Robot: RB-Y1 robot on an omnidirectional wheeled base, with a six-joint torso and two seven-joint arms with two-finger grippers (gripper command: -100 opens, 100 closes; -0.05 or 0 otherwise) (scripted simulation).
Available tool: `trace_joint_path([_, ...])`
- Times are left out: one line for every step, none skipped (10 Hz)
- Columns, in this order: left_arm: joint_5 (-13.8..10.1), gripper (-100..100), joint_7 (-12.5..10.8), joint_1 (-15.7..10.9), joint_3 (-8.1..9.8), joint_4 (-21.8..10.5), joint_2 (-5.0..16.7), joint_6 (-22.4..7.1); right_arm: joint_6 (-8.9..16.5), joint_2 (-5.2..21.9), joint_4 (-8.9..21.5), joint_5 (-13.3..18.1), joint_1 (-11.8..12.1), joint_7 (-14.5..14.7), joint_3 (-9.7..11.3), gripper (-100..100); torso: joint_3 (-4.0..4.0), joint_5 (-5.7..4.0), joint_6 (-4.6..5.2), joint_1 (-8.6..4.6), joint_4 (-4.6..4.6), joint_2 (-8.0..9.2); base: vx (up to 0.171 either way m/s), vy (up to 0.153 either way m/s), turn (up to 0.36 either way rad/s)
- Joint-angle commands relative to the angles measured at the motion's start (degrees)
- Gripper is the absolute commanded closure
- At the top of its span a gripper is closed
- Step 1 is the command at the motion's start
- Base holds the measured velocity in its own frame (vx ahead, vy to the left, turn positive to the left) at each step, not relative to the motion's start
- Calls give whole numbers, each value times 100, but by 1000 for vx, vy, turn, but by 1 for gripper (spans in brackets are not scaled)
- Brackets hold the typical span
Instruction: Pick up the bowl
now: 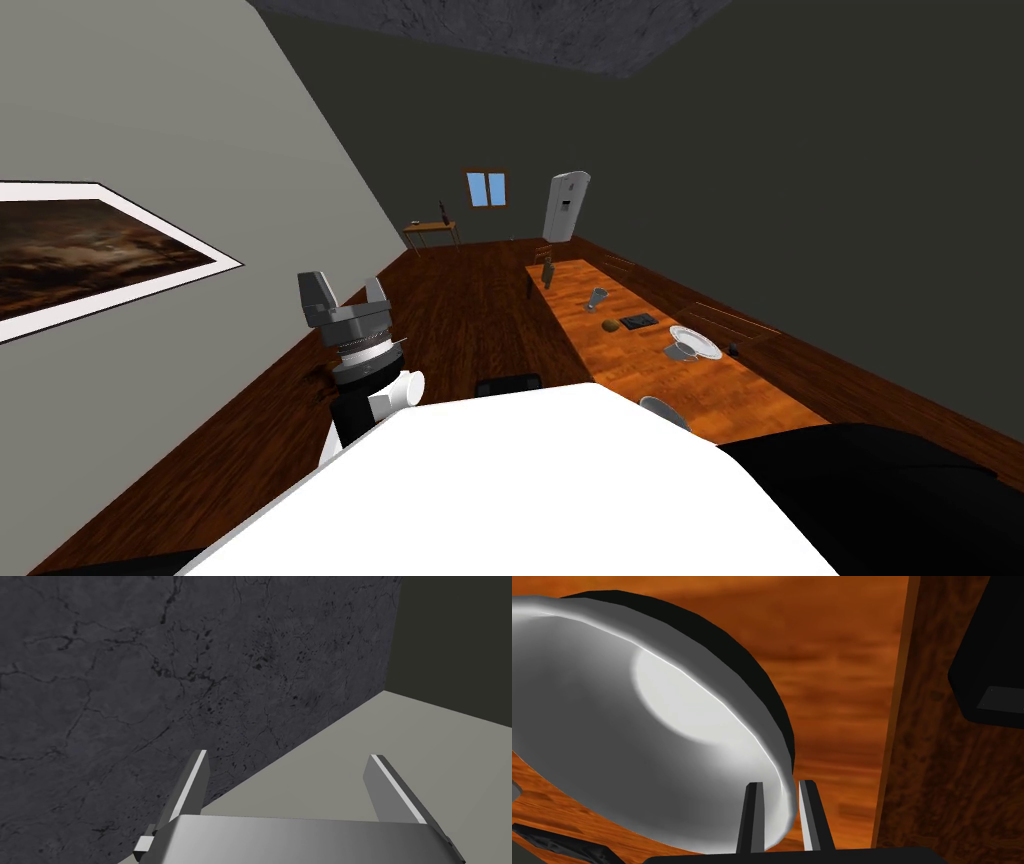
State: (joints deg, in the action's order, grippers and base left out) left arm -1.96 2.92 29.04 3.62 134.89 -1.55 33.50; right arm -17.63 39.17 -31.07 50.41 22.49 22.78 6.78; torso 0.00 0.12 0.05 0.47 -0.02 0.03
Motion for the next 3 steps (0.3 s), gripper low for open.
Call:
trace_joint_path([0, 0, 0, 0, 0, 0, 0, 0, -113, 178, -130, 36, 136, -152, 13, 100, 0, 0, 0, 0, 0, 0, 27, 105, -56])
trace_joint_path([0, 0, 0, 0, 0, 0, 0, 0, 0, 130, -185, 39, 124, -186, 88, 100, -3, 7, -2, 5, 0, -5, 12, 47, -21])
trace_joint_path([0, 0, 0, 0, 0, 0, 0, 0, -4, 144, -202, 43, 138, -230, 97, 0, -2, 3, -5, -11, 1, -4, 1, 10, 0])
